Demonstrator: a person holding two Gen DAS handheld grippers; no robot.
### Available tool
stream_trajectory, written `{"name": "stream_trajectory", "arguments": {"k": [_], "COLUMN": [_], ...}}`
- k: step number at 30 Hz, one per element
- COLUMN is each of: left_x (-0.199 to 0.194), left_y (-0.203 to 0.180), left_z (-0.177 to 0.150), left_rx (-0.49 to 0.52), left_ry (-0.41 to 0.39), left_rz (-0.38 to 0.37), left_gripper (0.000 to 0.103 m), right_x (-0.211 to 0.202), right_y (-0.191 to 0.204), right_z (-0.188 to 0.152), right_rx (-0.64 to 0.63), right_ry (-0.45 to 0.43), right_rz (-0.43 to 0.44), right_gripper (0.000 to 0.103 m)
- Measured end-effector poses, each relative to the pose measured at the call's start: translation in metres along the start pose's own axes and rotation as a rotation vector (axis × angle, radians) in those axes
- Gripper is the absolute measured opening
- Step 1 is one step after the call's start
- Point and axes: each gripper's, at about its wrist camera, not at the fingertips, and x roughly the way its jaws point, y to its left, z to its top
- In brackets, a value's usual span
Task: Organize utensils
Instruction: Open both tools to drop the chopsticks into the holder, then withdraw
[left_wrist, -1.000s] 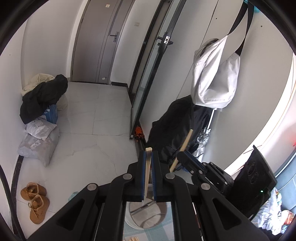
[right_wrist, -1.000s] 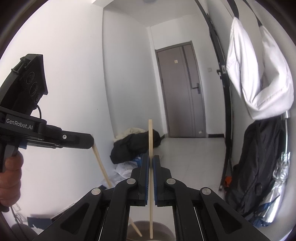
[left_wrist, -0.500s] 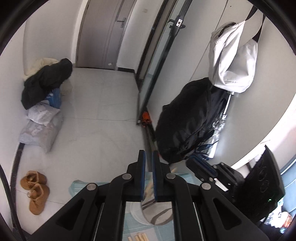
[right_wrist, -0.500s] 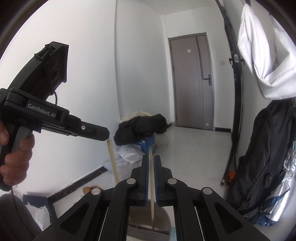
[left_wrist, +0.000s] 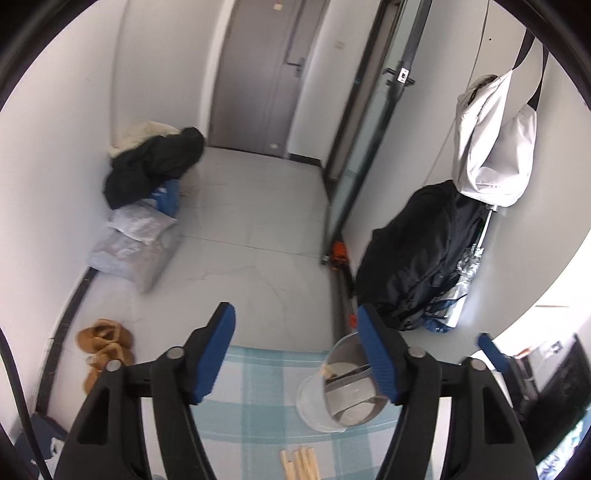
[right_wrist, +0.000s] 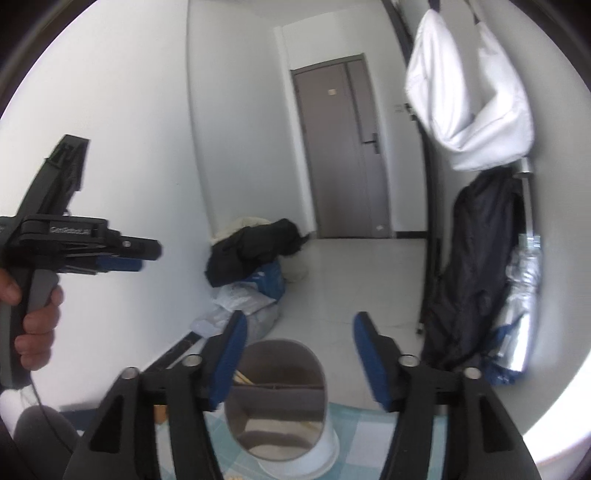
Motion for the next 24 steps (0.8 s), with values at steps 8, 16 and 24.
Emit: {"name": "stream_trajectory", "arguments": {"k": [8,16,24], "left_x": [-0.040,-0.058,-0.076], "left_y": [-0.008,-0.015,-0.012], "left_z": [-0.020,-0.046,-0.077], "left_rx": [0.031,0.095,0.105], "left_ry": [-0.119,-0.148,-0.254], "left_rz": [0.082,0.069,0.123], "left_gripper": [0.085,0.090,0.099], "right_x": [-0.053,-0.075,-0.089], "right_y": [0.019,0.039,0.048], "right_z": [0.004,-0.001,-0.027], "right_rx": [0.045,0.014,-0.013], "right_ry": [-0.058,-0.053,-0.033], "right_rz": [0.027,-0.046,-0.134], "right_gripper": [0.094,0.103,0.103]}}
